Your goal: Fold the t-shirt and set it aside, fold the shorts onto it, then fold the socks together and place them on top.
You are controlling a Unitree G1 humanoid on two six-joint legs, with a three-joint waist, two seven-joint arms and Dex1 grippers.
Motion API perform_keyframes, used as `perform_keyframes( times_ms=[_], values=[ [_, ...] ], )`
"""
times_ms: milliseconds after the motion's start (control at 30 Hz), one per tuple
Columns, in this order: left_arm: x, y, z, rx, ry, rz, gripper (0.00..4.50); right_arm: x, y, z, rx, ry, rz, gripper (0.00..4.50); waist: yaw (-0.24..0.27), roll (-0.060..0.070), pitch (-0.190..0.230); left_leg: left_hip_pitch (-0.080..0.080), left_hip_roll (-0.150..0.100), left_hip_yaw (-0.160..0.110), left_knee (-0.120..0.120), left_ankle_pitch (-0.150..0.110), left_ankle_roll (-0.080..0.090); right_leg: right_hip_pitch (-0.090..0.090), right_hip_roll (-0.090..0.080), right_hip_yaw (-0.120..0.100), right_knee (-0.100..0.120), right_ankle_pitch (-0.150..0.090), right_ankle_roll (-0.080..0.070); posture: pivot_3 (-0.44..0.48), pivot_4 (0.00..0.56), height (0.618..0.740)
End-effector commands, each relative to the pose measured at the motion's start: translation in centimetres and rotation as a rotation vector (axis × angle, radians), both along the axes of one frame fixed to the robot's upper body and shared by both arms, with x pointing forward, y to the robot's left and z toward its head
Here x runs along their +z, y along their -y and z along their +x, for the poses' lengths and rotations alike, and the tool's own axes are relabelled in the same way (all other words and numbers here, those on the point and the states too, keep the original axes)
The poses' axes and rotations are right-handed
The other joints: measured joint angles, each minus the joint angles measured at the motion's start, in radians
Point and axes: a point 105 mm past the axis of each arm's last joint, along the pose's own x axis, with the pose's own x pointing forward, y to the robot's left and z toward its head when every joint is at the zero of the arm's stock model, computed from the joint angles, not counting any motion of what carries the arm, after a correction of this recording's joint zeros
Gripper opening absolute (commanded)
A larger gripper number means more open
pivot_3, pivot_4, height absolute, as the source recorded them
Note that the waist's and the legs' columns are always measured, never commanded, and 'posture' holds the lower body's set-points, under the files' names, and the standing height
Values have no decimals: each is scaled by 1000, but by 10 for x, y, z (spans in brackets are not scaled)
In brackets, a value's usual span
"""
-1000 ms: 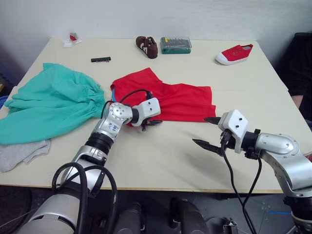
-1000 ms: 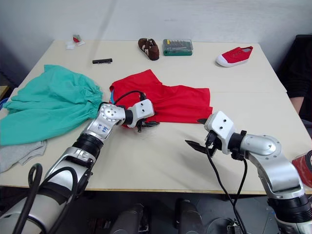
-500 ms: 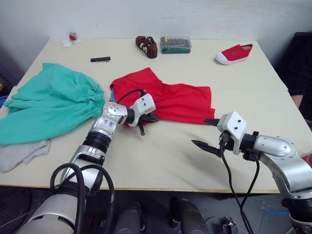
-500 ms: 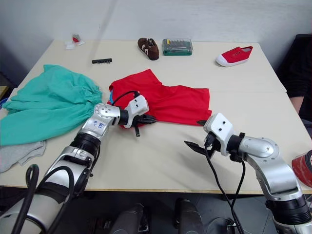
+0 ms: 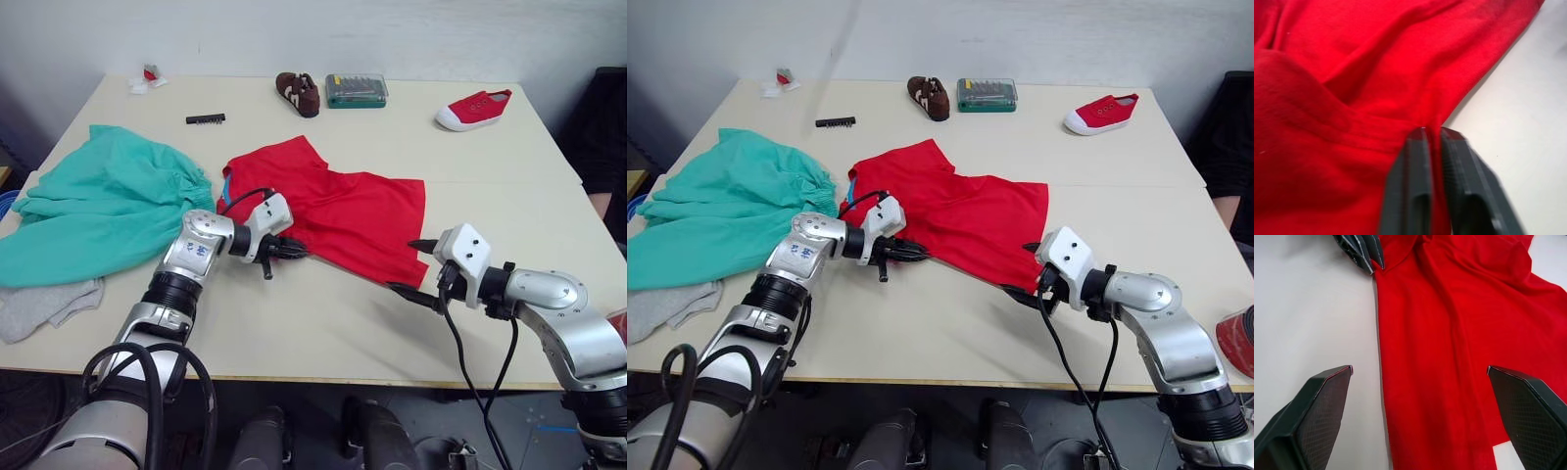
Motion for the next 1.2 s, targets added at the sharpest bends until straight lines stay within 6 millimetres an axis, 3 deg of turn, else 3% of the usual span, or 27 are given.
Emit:
perform_keyframes(
  times_ms=[33,700,900,1100,1200],
  values=[
    [10,0,-1,-29,62,21,1873,15,-4,-4,22,57,4,4500,0,0,0,0,0,0,0,0,0,0,0,0,0,0,0,0,150,740],
    [24,-6,4,0,51,-22,1873,11,-7,-6,18,53,-3,4500,-1,0,0,0,0,0,0,0,0,0,0,0,0,0,0,0,150,740],
    [23,-6,5,3,51,-21,322,10,-7,-7,18,49,-7,4500,-1,0,0,0,0,0,0,0,0,0,0,0,0,0,0,0,150,740],
    [20,-4,5,1,51,-19,322,9,-6,-7,12,49,-7,4500,-1,0,0,0,0,0,0,0,0,0,0,0,0,0,0,0,150,740],
    [22,-3,5,2,49,-28,2,9,-6,-7,11,50,-7,4500,0,0,0,0,0,0,0,0,0,0,0,0,0,0,0,0,150,740]
  ],
)
